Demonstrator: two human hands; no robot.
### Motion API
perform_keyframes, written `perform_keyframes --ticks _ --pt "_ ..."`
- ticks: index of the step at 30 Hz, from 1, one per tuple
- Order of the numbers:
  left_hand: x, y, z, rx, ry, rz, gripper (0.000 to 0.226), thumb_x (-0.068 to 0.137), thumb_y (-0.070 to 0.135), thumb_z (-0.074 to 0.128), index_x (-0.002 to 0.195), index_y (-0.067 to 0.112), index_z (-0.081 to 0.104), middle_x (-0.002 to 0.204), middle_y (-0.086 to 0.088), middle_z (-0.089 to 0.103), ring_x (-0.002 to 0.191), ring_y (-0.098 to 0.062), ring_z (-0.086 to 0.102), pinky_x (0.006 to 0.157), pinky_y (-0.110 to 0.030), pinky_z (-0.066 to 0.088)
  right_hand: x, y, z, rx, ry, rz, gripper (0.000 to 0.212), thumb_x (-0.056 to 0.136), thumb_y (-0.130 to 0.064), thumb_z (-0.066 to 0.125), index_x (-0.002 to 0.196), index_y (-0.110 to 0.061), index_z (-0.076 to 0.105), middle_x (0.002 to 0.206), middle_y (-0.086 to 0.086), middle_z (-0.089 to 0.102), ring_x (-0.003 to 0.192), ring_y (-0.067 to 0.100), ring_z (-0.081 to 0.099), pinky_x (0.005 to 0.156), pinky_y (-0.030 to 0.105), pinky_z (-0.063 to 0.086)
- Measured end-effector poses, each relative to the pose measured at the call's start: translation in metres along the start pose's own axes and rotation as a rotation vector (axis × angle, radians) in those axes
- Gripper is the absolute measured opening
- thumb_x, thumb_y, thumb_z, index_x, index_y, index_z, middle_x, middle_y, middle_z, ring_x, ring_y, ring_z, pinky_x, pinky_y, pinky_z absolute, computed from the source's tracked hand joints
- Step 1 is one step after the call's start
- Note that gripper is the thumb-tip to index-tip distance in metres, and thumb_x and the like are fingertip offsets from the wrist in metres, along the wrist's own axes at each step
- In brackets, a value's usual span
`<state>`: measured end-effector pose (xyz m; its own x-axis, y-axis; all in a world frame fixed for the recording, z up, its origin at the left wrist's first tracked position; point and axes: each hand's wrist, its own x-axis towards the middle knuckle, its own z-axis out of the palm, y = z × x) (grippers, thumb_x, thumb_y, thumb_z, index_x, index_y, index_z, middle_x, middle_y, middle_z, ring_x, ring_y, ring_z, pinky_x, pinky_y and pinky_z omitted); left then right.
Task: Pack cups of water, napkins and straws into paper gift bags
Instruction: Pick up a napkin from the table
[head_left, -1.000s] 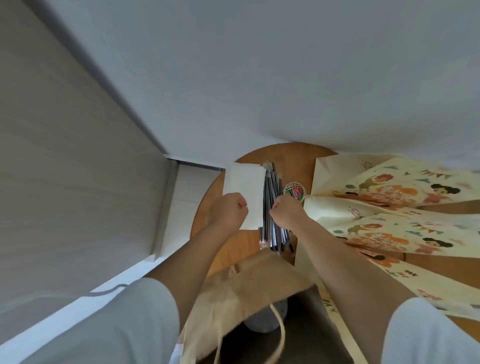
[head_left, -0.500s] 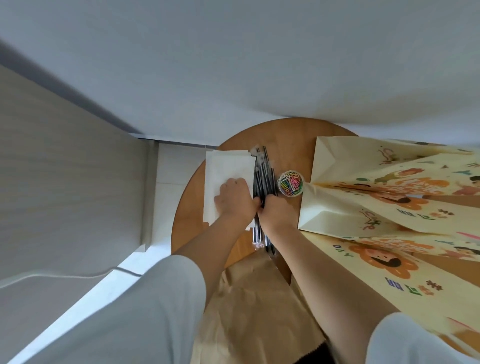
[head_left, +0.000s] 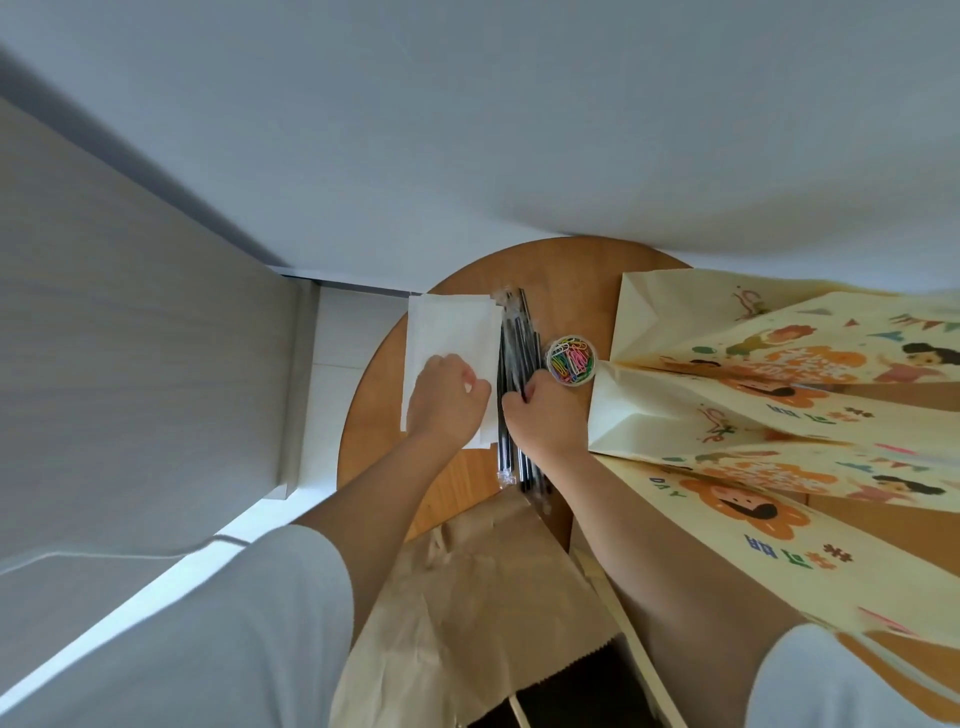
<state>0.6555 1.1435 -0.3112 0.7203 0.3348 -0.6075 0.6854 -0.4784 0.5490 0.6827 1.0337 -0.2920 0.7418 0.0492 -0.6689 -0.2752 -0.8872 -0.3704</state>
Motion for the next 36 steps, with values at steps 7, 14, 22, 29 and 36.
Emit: perform_keyframes --ticks 7,14,22,29,36 --pt "-0.017 -0.010 -0.005 -0.045 0.015 0.054 0.016 0.093 0.021 0.054 0.101 0.010 0.064 0.111 -0.005 0.056 0.091 -0.009 0.048 0.076 -0.020 0.039 0.005 -0.028 0.002 0.450 -0.196 0.140 0.010 0.091 -0.011 0.052 0.095 -0.004 0.058 0.092 0.009 0.056 0.081 0.022 0.056 0.070 0.028 0.047" --pt "-0.015 -0.019 -0.015 -0.060 0.067 0.051 0.024 0.088 0.024 0.061 0.110 0.015 0.063 0.114 0.002 0.053 0.104 -0.014 0.051 0.078 -0.023 0.044 0.009 -0.039 0.008 0.410 -0.107 0.080 0.012 0.089 -0.002 0.050 0.091 -0.005 0.061 0.075 0.003 0.054 0.073 0.018 0.051 0.066 0.025 0.041" --pt "-0.001 -0.018 -0.040 -0.663 -0.042 -0.337 0.037 0.092 0.029 0.060 0.126 0.016 0.054 0.115 0.001 0.057 0.101 -0.018 0.055 0.079 -0.028 0.045 -0.007 -0.044 -0.020 0.687 -0.226 0.149 0.026 0.088 0.006 0.043 0.069 -0.011 0.049 0.067 0.005 0.048 0.047 0.010 0.044 0.036 0.015 0.030" --pt "-0.029 0.000 -0.058 -0.622 -0.050 -0.219 0.014 0.095 0.031 0.050 0.098 0.021 0.060 0.095 -0.003 0.064 0.091 -0.025 0.062 0.083 -0.042 0.055 -0.031 -0.047 -0.033 0.687 0.026 0.028 0.022 0.096 -0.014 0.044 0.077 -0.016 0.054 0.069 -0.001 0.051 0.065 0.011 0.048 0.060 0.023 0.039" --pt "-0.090 0.037 -0.080 -0.540 0.068 0.066 0.014 0.087 0.040 0.048 0.076 0.034 0.053 0.072 0.011 0.057 0.068 -0.013 0.055 0.071 -0.035 0.046 -0.090 -0.068 -0.055 0.456 0.064 -0.351 0.039 0.100 -0.036 0.034 0.106 -0.007 0.060 0.108 0.014 0.058 0.106 0.027 0.053 0.096 0.043 0.040"
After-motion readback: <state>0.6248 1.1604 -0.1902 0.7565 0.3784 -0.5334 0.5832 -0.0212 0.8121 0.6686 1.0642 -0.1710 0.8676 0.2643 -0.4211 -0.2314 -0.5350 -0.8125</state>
